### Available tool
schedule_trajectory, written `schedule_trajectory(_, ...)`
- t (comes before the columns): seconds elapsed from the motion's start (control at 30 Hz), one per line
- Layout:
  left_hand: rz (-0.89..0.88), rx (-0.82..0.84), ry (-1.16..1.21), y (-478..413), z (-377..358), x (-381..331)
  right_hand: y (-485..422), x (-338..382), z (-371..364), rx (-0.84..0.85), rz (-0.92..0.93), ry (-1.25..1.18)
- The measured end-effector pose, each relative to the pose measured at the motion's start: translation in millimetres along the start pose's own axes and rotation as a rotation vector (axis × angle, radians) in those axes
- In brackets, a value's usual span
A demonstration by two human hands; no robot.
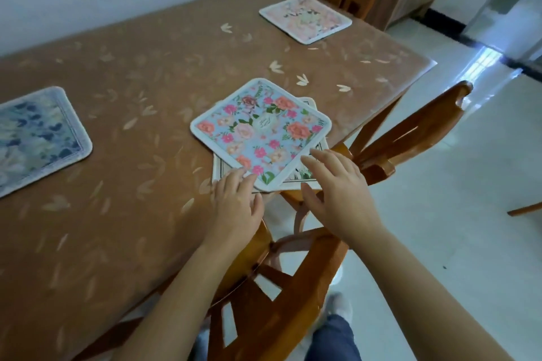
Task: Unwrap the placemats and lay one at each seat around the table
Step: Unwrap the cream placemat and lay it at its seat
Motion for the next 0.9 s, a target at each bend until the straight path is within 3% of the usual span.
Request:
schedule_trajectory(0.3, 0.22, -0.08, -0.091, -44.1, -31.2, -13.1, -75.1, -67.9, -14.7, 0.115, 0.282, -0.078)
schedule_trajectory(0.53, 0.263, -0.064, -0.146, -66.7, -65.3, -17.9, -111.5, -92.8, -56.8, 0.328, 0.526, -0.056)
schedule_trajectory(0.8, 0.286, 0.127, -0.159, -70.9, -117.2, 12.0, -128.0, -113.6, -135.0, 0.632, 0.516, -0.057)
schedule_trajectory(0.9, 0.25, 0.131, -0.197, -69.4, -129.5, 12.2, -127.7, -117.1, -152.2, 0.659, 0.535, -0.058)
Point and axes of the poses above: each hand's wrist, its own y-axis away from the middle knuckle, its own z-axis out of the back of the hand, x = y × z, the point moved 4 cm from there along -y, towards the middle knuckle, and after that the axes turned 8 degrees about z, right-handed, at the moved point
